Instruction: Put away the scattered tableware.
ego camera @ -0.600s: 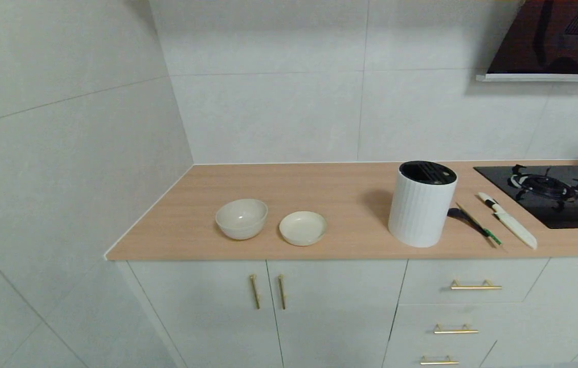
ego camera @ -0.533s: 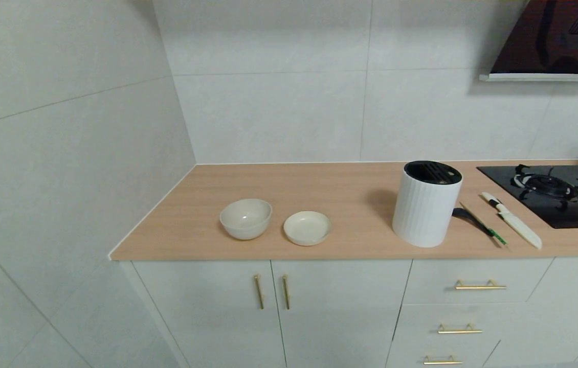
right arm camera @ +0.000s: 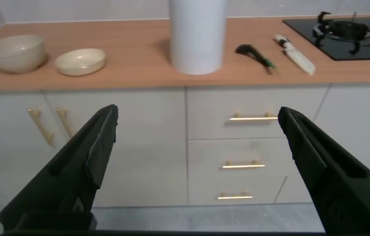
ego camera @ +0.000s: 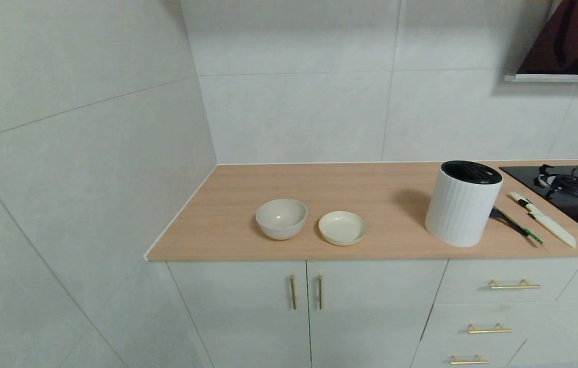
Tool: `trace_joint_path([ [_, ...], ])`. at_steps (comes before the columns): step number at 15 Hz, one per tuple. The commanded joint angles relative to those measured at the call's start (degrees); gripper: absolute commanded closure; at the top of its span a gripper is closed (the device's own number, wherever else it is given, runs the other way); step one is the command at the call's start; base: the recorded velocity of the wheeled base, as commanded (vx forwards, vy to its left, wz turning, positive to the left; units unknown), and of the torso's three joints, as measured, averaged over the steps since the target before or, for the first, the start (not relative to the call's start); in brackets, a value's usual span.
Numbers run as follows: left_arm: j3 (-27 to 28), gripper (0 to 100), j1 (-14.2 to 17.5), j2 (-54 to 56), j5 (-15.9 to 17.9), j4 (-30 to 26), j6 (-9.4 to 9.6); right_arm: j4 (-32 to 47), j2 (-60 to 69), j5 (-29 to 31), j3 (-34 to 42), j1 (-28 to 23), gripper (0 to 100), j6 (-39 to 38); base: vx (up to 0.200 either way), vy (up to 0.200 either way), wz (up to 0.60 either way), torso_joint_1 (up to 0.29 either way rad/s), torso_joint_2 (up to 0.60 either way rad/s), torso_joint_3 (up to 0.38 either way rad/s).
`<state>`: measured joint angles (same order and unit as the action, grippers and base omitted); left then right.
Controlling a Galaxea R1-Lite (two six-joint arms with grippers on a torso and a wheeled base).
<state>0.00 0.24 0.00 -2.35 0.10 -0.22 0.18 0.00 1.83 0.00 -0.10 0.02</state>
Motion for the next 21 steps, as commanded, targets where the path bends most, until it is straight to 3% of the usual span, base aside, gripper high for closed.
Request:
trace_joint_path([
  [1, 0.0, 0, 0.02, 0.0, -0.02, -0.01, -0.04, -0.01, 0.0, 0.02, 0.0, 0.01, 0, 0.06, 0.0, 0.0, 0.0, 0.0, 0.0, 0.0],
  [12, 0.0, 0, 0.02, 0.0, -0.02, -0.01, 0.04, -0.01, 0.0, 0.02, 0.0, 0.01, 0, -0.02, 0.0, 0.0, 0.0, -0.008, 0.02, 0.009],
  [21, 0.0, 0, 0.02, 0.0, -0.02, -0.01, 0.04, -0.01, 0.0, 0.02, 0.0, 0.01, 0, -0.02, 0.0, 0.0, 0.0, -0.216, 0.48, 0.253],
])
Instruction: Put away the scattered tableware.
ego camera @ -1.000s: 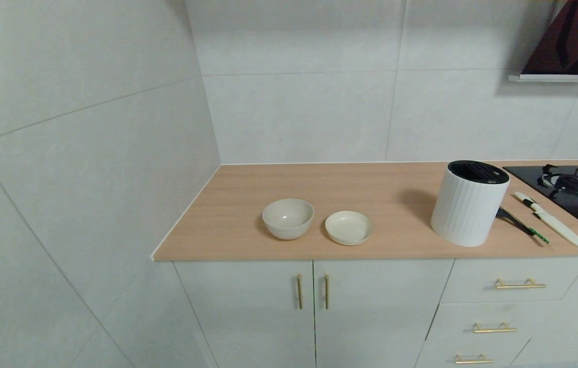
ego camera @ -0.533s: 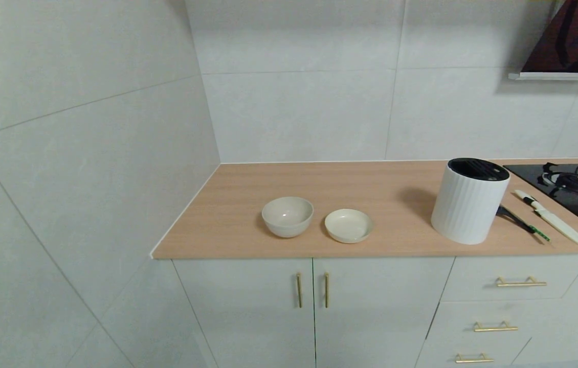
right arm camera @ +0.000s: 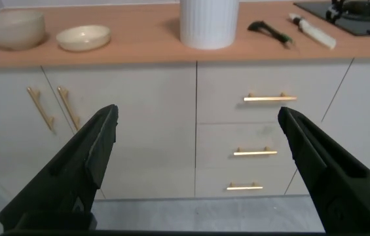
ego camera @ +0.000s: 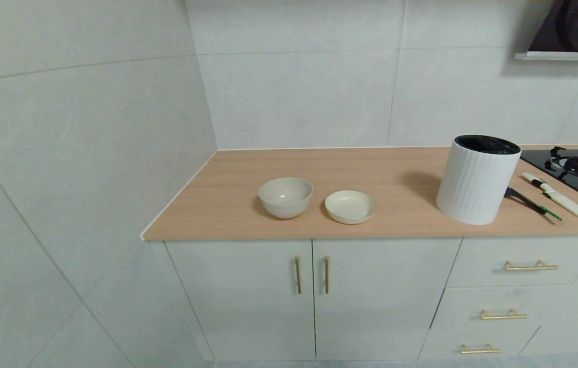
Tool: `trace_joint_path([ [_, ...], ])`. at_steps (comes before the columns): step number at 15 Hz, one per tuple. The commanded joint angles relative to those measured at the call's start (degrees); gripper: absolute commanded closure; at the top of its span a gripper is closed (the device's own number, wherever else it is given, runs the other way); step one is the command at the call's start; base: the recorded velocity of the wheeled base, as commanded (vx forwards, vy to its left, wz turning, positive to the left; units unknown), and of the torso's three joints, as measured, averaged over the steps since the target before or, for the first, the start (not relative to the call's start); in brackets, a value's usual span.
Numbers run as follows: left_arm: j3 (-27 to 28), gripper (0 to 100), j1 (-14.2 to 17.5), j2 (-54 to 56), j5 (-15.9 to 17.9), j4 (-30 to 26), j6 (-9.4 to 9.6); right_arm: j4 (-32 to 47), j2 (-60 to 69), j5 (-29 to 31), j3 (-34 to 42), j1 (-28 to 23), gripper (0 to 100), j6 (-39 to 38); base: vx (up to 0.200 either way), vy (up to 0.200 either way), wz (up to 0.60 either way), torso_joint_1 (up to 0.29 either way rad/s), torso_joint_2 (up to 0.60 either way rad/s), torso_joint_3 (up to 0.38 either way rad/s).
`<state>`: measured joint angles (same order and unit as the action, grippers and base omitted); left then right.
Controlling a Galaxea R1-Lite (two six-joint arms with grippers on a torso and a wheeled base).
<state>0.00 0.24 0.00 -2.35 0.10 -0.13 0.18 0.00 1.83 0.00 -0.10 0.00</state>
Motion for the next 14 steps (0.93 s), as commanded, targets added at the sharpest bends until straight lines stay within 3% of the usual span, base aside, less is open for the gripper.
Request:
trace_joint_path([
  [1, 0.0, 0, 0.02, 0.0, -0.02, -0.01, -0.04, -0.01, 0.0, 0.02, 0.0, 0.1, 0, 0.0, 0.0, 0.0, 0.0, -0.251, 0.54, 0.286],
  [14, 0.0, 0, 0.02, -0.09, -0.02, -0.01, -0.04, -0.01, 0.0, 0.02, 0.0, 0.01, 0, -0.09, 0.0, 0.0, 0.0, -0.219, 0.51, 0.287],
])
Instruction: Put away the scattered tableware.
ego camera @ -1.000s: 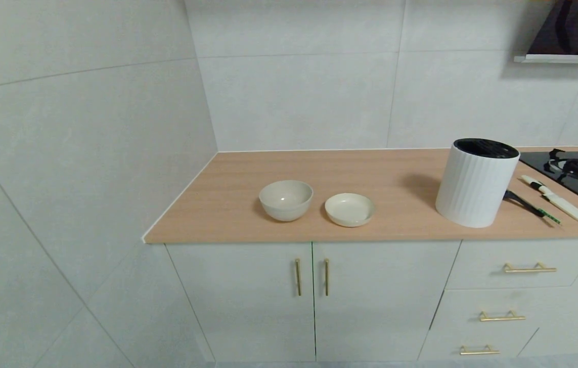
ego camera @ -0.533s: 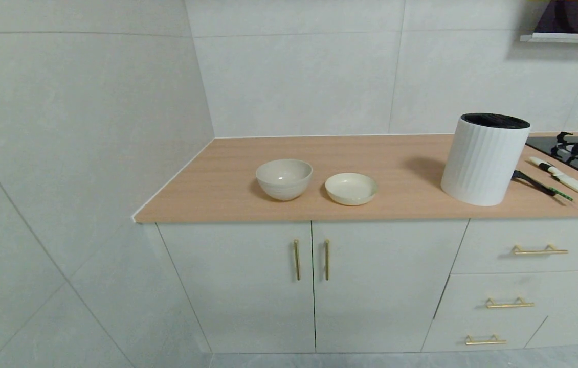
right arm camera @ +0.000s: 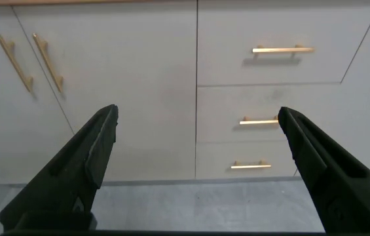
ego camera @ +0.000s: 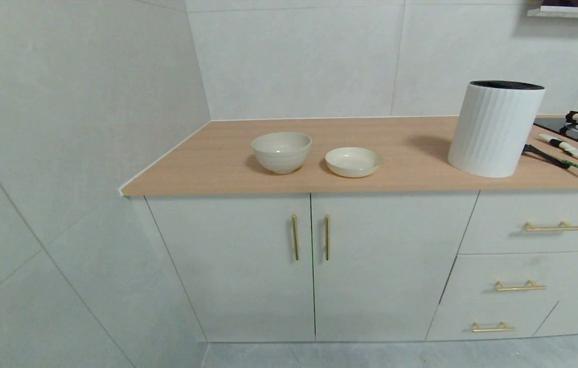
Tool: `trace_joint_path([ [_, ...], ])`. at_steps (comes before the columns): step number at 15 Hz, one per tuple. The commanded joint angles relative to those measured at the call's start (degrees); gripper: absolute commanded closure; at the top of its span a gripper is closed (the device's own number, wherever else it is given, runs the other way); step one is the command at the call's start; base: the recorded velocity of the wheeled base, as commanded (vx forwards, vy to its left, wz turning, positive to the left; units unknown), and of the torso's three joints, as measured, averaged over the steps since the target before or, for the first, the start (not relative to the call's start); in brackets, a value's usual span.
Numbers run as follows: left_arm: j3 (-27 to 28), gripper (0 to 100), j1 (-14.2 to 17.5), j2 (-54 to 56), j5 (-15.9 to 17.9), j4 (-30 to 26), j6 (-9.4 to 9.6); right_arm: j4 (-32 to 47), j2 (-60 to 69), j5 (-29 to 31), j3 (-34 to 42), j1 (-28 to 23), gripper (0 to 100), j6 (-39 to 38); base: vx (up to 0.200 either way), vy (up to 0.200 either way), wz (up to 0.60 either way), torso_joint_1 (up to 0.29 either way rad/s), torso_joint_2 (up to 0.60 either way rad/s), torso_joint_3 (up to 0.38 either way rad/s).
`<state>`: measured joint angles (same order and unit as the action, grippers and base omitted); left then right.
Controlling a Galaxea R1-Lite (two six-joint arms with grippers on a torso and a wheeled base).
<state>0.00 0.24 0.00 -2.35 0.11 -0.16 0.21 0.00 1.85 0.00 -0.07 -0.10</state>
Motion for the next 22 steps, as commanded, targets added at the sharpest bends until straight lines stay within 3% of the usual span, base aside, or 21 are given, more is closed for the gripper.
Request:
trace_joint_path([
  [1, 0.0, 0, 0.02, -0.09, -0.02, -0.02, -0.02, -0.03, 0.0, -0.01, 0.0, -0.01, 0, 0.1, 0.0, 0.0, 0.0, -0.188, 0.47, 0.295],
  [11, 0.0, 0, 0.02, 0.0, -0.02, -0.02, -0.02, -0.03, 0.0, -0.01, 0.0, 0.07, 0, 0.01, 0.0, 0.0, 0.0, -0.143, 0.44, 0.293],
  [17, 0.0, 0, 0.02, -0.09, -0.02, -0.02, -0.02, -0.03, 0.0, -0.01, 0.0, -0.01, 0, 0.01, 0.0, 0.0, 0.0, -0.015, 0.05, 0.035],
  [22, 0.0, 0, 0.02, 0.0, -0.02, -0.02, -0.11, -0.03, 0.0, -0.01, 0.0, -0.01, 0, 0.01, 0.16, 0.0, 0.0, -0.002, 0.0, 0.005],
])
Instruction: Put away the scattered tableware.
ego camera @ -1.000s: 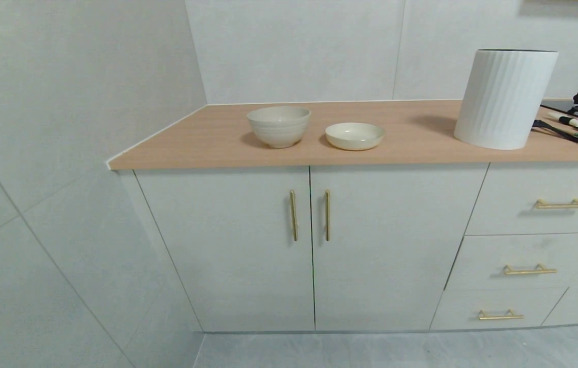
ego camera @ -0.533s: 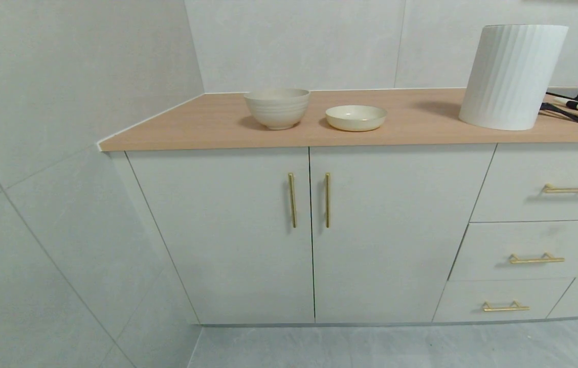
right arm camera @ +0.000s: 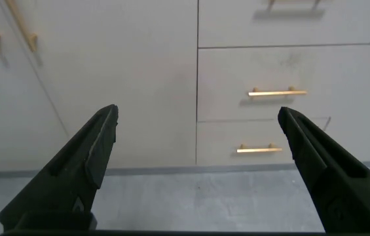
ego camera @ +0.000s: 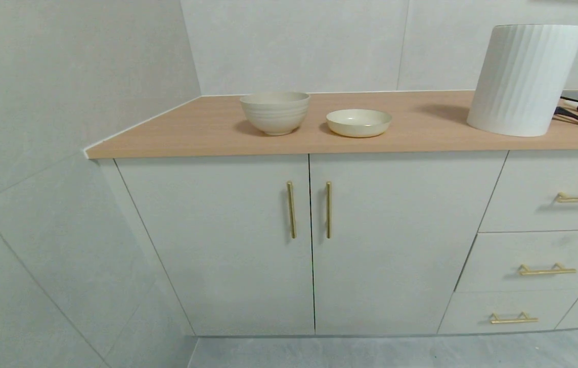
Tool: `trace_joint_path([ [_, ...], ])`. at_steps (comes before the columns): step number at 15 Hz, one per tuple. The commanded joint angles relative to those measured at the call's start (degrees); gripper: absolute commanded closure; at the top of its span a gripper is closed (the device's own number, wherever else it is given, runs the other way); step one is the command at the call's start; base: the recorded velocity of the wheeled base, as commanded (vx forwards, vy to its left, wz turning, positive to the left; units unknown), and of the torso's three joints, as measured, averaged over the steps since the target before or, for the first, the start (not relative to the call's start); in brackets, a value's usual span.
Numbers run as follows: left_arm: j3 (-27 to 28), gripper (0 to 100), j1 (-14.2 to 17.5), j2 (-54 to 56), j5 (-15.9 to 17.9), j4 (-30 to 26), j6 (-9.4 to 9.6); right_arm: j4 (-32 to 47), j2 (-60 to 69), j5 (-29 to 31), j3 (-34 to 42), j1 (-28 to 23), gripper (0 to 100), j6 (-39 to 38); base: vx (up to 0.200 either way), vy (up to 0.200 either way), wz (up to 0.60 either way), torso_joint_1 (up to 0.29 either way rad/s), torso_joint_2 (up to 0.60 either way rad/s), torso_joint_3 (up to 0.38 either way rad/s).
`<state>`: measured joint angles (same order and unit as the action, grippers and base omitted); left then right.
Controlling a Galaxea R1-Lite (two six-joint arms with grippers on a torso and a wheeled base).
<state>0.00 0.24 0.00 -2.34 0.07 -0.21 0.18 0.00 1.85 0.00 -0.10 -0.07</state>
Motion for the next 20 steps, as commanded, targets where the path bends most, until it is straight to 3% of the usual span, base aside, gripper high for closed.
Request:
trace_joint_path([
  [1, 0.0, 0, 0.02, 0.0, -0.03, 0.01, 0.03, -0.01, 0.0, -0.01, 0.0, 0.1, 0, -0.01, 0.0, 0.0, 0.0, 0.0, 0.0, 0.0],
  [9, 0.0, 0, 0.02, 0.0, -0.03, 0.01, 0.03, -1.24, 0.0, -0.1, -0.62, 0.1, 0, -0.37, 0.0, 0.0, 0.0, 0.0, 0.0, 0.0],
  [12, 0.0, 0, 0.02, -0.09, -0.03, 0.01, -0.06, -2.12, -2.46, -8.27, -5.71, 0.36, 0, -2.83, 0.0, 0.0, 0.0, 0.0, 0.0, 0.0],
  [16, 0.0, 0, 0.02, -0.09, -0.03, 0.01, 0.03, -2.2, -22.24, -22.42, -9.84, 1.42, 0, -3.35, 0.0, 0.0, 0.0, 0.0, 0.0, 0.0],
  [20, 0.0, 0, 0.02, 0.0, -0.03, 0.01, 0.03, -5.1, -48.16, -23.12, -16.7, 4.76, 0, -1.68, 0.0, 0.0, 0.0, 0.0, 0.0, 0.0],
])
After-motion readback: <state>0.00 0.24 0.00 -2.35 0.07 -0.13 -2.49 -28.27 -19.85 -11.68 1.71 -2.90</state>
